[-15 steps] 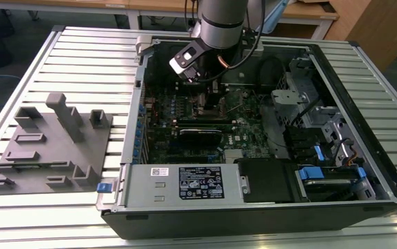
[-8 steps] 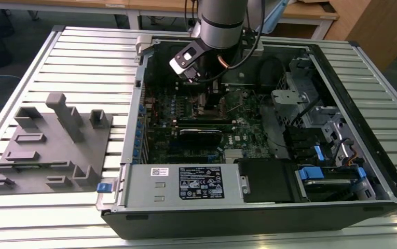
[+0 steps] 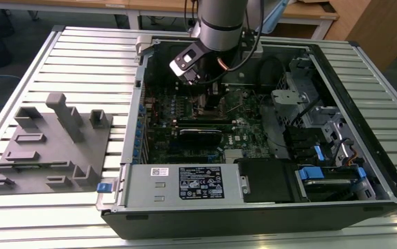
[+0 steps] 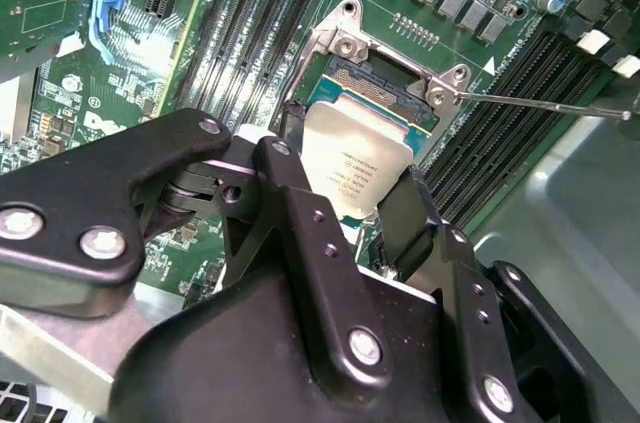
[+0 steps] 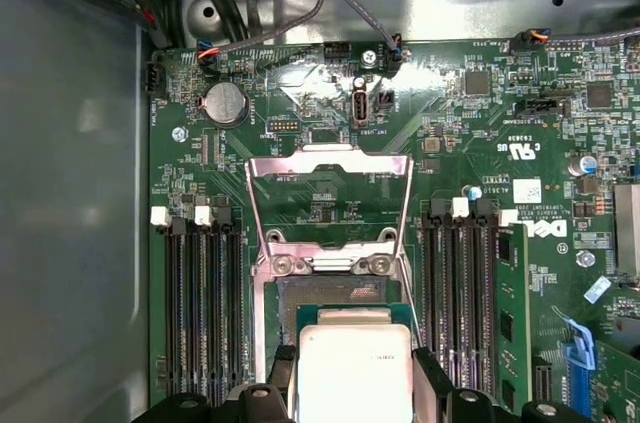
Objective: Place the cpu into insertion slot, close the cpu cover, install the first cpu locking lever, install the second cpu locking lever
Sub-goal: 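Place the cpu into insertion slot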
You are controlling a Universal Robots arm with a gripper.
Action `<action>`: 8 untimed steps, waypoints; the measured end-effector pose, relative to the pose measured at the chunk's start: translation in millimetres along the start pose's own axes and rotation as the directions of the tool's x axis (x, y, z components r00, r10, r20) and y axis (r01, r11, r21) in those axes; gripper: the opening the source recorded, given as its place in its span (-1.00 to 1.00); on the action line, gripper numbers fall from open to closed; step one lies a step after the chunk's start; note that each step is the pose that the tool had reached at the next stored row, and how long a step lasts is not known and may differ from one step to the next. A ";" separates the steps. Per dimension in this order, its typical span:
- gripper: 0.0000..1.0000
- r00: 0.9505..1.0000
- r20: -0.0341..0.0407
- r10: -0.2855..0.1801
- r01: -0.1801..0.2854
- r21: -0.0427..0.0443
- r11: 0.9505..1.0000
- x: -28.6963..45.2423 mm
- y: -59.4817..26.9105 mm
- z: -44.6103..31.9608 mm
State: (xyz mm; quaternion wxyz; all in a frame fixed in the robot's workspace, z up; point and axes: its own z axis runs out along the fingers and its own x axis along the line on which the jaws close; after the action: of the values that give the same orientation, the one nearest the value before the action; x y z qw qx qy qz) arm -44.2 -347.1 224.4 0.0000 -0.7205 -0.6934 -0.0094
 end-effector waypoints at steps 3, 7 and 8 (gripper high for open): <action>0.08 1.000 0.000 0.000 0.000 -0.002 1.000 -0.1 -0.1 1.4; 0.08 1.000 0.000 0.000 0.000 -0.002 1.000 0.7 -0.1 1.9; 0.08 1.000 -0.001 0.000 0.000 -0.002 1.000 0.8 -0.1 2.4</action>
State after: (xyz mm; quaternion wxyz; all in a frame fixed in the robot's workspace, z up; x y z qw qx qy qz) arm -44.3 -346.3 222.1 -0.0006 -0.7204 -0.6934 -0.0104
